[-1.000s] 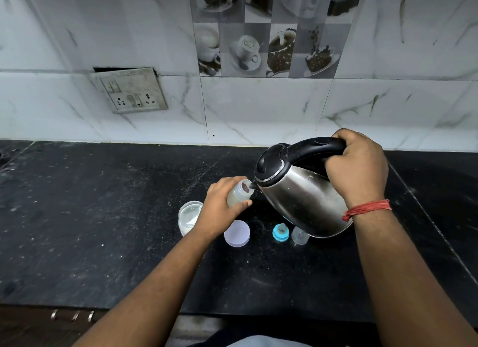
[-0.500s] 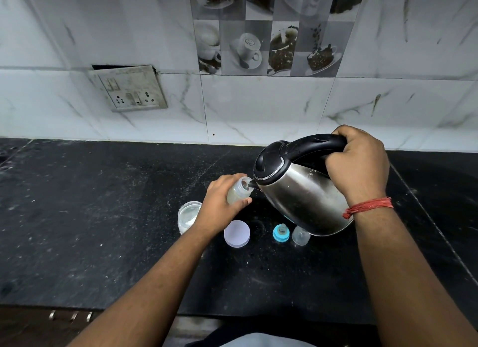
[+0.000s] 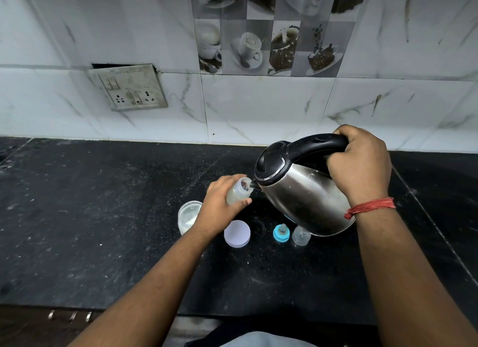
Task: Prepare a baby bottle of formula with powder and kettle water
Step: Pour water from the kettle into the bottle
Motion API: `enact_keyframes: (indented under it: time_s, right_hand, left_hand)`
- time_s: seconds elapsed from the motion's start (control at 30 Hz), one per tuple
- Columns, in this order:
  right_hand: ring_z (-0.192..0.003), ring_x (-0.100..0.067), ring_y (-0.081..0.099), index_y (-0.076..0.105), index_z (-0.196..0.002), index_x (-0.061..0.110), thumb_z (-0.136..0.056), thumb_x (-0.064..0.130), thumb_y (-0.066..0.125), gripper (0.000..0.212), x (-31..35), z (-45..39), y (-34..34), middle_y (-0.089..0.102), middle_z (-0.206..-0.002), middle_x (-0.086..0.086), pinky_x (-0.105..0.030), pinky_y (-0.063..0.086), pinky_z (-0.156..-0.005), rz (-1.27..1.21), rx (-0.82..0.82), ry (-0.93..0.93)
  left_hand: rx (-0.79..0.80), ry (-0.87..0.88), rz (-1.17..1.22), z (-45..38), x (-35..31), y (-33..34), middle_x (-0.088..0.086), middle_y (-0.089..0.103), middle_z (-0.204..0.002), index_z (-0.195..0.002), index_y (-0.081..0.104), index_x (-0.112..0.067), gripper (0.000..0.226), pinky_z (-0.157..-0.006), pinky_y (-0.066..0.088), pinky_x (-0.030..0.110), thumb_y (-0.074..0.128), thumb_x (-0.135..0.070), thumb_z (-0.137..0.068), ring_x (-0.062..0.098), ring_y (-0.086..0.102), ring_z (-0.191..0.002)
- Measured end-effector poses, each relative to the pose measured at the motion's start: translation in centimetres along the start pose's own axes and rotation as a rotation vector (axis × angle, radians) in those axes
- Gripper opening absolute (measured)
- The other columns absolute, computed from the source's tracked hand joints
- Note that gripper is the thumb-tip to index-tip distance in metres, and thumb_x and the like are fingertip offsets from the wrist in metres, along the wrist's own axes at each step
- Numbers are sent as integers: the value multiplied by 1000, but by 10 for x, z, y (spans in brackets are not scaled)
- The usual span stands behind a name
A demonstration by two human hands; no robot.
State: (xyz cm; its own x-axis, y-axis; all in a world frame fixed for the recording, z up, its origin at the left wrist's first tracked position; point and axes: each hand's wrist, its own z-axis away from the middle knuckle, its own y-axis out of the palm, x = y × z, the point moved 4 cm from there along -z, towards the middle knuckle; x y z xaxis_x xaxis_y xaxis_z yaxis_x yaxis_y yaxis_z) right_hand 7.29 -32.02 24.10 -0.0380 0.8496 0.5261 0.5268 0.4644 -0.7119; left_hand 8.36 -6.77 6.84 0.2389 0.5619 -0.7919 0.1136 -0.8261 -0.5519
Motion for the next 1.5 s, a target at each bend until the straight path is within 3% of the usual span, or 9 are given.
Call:
enact_keyframes:
  time_s: [0.57, 0.77, 1.33, 1.5]
  right_hand:
    - [-73, -26, 53, 65, -85, 19, -67, -2, 54, 29, 0, 1, 2, 53, -68, 8, -29, 38, -63, 15, 11, 0]
    - [-72, -25, 51, 62, -81, 21, -66, -2, 54, 28, -1, 0, 3, 53, -67, 8, -28, 33, -61, 7, 9, -13]
    - [-72, -27, 53, 63, -82, 21, -66, -1, 55, 28, -6, -9, 8, 55, -67, 7, -29, 36, -62, -28, -2, -11]
    - [-67, -28, 54, 62, -80, 16, -68, -1, 55, 22, -20, -15, 13, 57, -64, 1, -30, 38, -57, -121, 42, 79]
  left_hand:
    - [17, 21, -22, 1, 0, 0, -22, 55, -125, -132, 59, -38, 54, -107, 38, 32, 83, -31, -84, 14, 50, -122]
    - [14, 42, -16, -1, -2, 0, -19, 57, -126, -133, 61, -33, 54, -110, 38, 34, 83, -29, -84, 10, 50, -122]
    - [34, 21, -9, -6, -1, 1, -18, 58, -129, -133, 60, -35, 54, -110, 42, 39, 82, -33, -85, 16, 52, -125]
    - [26, 24, 78, -6, -5, 0, -18, 61, -126, -132, 62, -32, 51, -106, 46, 33, 83, -28, -85, 6, 56, -121]
